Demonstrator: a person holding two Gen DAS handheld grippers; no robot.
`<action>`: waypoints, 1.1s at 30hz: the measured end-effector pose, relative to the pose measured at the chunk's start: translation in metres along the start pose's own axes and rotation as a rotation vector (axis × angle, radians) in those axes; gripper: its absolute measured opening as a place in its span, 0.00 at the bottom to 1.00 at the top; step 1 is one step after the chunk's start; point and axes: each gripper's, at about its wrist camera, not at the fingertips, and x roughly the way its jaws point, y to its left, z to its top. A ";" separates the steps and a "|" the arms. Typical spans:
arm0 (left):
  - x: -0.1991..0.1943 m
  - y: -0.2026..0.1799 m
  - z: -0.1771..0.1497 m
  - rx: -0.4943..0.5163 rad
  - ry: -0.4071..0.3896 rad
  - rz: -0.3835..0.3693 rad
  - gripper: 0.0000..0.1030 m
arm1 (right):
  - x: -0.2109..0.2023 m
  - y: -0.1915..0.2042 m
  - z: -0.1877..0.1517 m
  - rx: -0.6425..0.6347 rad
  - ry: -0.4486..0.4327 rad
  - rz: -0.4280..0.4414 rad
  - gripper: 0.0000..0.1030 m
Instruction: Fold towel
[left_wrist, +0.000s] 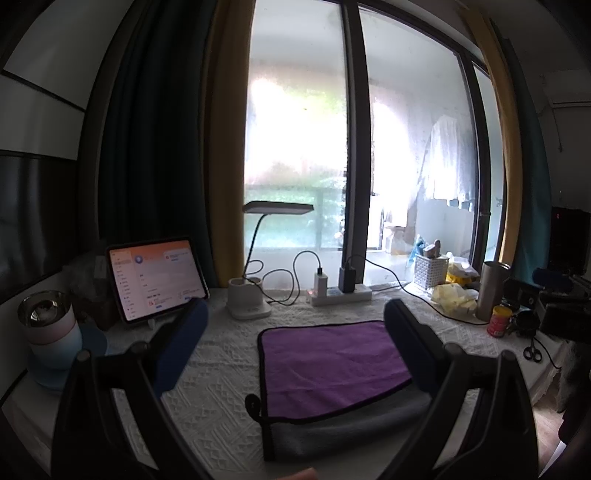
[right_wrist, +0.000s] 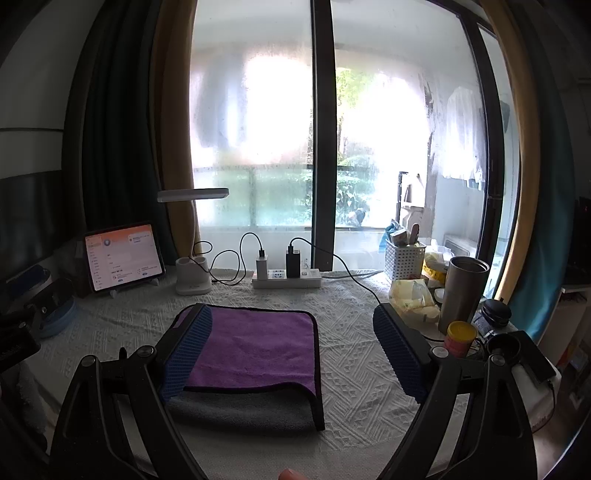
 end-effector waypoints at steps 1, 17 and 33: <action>0.000 0.000 0.000 -0.001 0.000 0.001 0.94 | 0.000 0.000 0.000 -0.001 -0.001 0.000 0.88; 0.001 -0.001 -0.004 -0.010 0.014 0.000 0.94 | 0.002 0.001 -0.003 0.000 0.006 0.002 0.88; 0.003 -0.002 -0.002 -0.011 0.015 -0.005 0.94 | 0.004 0.001 -0.005 0.005 0.016 0.000 0.88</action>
